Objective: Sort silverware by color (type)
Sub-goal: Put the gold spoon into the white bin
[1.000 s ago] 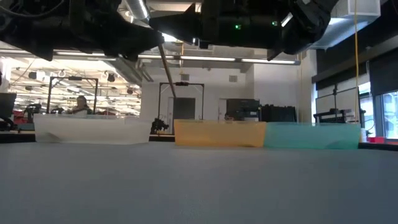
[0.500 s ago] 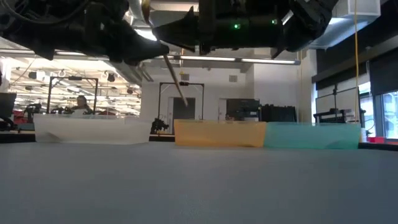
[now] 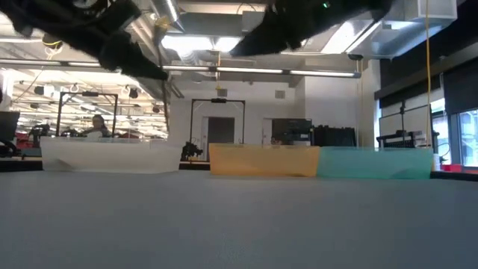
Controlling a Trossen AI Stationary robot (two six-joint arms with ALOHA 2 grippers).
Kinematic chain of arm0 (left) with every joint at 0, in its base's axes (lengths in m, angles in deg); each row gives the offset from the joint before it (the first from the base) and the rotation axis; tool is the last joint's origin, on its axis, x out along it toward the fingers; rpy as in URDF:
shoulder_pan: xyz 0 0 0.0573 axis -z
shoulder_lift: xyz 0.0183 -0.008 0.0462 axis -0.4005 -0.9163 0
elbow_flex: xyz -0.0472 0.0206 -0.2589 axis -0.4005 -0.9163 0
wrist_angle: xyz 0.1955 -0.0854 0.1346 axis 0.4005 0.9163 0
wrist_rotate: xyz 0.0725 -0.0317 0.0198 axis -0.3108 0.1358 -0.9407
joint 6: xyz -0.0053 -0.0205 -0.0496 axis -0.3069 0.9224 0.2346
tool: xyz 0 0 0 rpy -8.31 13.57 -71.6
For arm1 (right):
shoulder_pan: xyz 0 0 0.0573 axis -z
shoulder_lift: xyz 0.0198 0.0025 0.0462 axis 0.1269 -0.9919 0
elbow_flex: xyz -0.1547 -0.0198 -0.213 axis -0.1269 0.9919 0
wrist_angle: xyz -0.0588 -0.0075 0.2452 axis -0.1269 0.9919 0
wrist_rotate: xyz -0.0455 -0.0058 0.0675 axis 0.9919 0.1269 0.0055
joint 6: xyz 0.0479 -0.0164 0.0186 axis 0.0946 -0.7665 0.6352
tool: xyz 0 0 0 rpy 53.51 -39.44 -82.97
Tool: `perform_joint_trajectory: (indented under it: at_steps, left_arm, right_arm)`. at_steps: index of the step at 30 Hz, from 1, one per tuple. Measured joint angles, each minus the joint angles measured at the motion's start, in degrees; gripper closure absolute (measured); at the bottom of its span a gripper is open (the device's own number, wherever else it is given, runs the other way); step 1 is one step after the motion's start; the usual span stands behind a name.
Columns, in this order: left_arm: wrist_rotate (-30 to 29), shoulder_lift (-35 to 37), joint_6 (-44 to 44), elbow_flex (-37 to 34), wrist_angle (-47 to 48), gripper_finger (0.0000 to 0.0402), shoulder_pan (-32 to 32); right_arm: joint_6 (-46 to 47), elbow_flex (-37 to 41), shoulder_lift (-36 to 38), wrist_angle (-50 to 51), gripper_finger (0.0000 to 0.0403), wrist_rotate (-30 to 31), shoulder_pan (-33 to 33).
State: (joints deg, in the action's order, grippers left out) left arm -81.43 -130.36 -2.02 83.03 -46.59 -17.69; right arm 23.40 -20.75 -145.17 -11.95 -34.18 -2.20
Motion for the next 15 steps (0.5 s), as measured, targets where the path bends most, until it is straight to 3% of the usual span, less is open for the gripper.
perform_joint_trajectory:
  at_steps: [4,8,11,15]
  left_arm:
    - [-3.44,4.18,0.68,8.95,19.01,0.0378,-2.87]
    - [-6.89,3.97,3.58,16.93,35.88,0.0378,-7.29]
    - [-8.94,3.24,5.17,18.98,42.42,0.0378,-11.59]
    - [-7.19,3.22,5.24,17.50,45.91,0.0377,-17.72]
  right_arm:
    - [0.32,0.03,-0.07,4.64,0.0238,0.16,-1.22]
    - [2.21,0.09,-0.09,6.90,0.0237,-0.95,-1.81]
    - [2.35,0.09,-0.07,6.51,0.0237,-0.97,-1.79]
    - [2.36,0.09,-0.07,6.69,0.0237,-0.94,-1.76]
